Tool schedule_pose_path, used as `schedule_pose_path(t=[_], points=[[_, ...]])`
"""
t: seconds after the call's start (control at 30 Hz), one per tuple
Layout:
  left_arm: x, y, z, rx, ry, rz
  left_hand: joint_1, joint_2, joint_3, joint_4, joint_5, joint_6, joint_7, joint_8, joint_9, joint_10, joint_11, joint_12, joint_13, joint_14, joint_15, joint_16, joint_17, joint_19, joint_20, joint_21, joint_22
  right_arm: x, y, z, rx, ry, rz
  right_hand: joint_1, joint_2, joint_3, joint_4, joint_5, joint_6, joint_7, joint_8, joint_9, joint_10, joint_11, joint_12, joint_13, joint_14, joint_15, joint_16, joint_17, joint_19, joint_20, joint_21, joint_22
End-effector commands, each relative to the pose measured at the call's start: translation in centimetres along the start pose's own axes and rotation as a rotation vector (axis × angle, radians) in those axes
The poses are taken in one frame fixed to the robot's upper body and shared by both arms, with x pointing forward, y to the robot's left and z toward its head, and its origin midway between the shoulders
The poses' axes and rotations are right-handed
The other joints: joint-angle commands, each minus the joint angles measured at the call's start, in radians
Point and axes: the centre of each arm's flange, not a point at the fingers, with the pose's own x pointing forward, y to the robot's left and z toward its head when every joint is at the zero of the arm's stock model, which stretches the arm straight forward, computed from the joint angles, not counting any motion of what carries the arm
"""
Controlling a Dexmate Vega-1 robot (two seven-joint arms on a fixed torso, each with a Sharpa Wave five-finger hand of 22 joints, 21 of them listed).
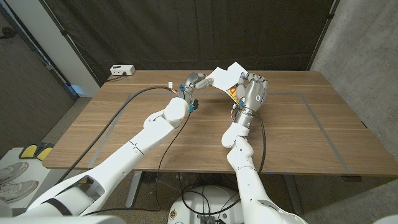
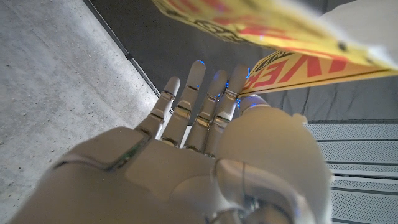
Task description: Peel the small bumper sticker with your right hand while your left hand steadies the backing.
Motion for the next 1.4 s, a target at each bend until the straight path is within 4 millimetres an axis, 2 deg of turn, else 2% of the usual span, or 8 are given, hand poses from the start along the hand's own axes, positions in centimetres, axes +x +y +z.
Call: schedule_pose_path(t=[0.03, 0.47, 0.7, 0.9, 1.4], points=[[-0.2, 0.4, -0.2, -0.003, 0.002, 0.016, 0.011, -0.003, 0.05, -0.031, 0.291, 0.003, 0.005, 0.198, 0.021, 0.022, -0.018, -0.003, 0.002, 0.042, -0.109, -0.006, 0.006, 0.007, 0.001, 0.003, 0.002, 0.7, 0.2, -0.6, -0.015, 0.037, -0.01, -0.002, 0.007, 0.004, 0.0, 0.006, -0.006, -0.001, 0.008, -0.001, 0.002, 0.0, -0.003, 0.004, -0.003, -0.157, 0.007, 0.006, -0.007, 0.002, 0.007, 0.001], [-0.2, 0.7, -0.5, -0.014, 0.005, 0.019, 0.009, -0.004, 0.049, -0.029, 0.303, 0.001, 0.007, 0.206, 0.014, 0.024, -0.023, -0.005, 0.0, 0.047, -0.113, -0.014, 0.015, 0.008, 0.0, 0.003, 0.002, 1.5, 0.3, -1.5, -0.035, 0.075, -0.021, -0.001, 0.009, 0.008, -0.001, 0.007, -0.01, 0.0, 0.014, -0.004, 0.002, -0.001, -0.003, 0.003, -0.004, -0.157, 0.01, 0.006, -0.006, 0.001, 0.01, 0.001], [-0.2, 0.9, -0.6, -0.015, 0.009, 0.025, 0.006, -0.005, 0.048, -0.026, 0.307, 0.001, 0.005, 0.208, 0.007, 0.028, -0.039, -0.009, -0.007, 0.049, -0.115, -0.019, 0.019, 0.01, -0.001, 0.003, 0.001, 1.9, 0.2, -1.9, -0.052, 0.096, -0.03, -0.001, 0.009, 0.009, -0.002, 0.006, -0.009, 0.001, 0.015, -0.01, 0.004, -0.001, -0.002, 0.002, -0.004, -0.158, 0.013, 0.006, -0.005, 0.002, 0.013, 0.001], [-0.2, 1.0, -0.7, -0.014, 0.014, 0.025, 0.004, -0.003, 0.048, -0.025, 0.31, -0.001, 0.001, 0.205, -0.007, 0.028, -0.032, -0.014, -0.014, 0.047, -0.116, -0.025, 0.023, 0.009, -0.001, 0.003, 0.001, 2.3, 0.1, -2.4, -0.059, 0.119, -0.04, -0.002, 0.009, 0.01, -0.002, 0.006, -0.01, 0.002, 0.017, -0.014, 0.005, -0.001, -0.002, 0.001, -0.005, -0.157, 0.014, 0.005, -0.005, 0.002, 0.014, 0.001], [0.0, 1.3, -1.0, -0.016, 0.015, 0.03, 0.002, -0.004, 0.047, -0.025, 0.315, -0.004, -0.001, 0.21, -0.013, 0.031, -0.035, -0.019, -0.023, 0.052, -0.118, -0.032, 0.028, 0.011, -0.004, 0.002, 0.0, 2.8, -0.2, -3.0, -0.073, 0.16, -0.056, -0.004, 0.007, 0.011, -0.004, 0.005, -0.012, 0.003, 0.024, -0.02, 0.003, -0.001, 0.001, 0.005, -0.008, -0.156, 0.018, 0.006, -0.005, 0.001, 0.019, 0.001]])
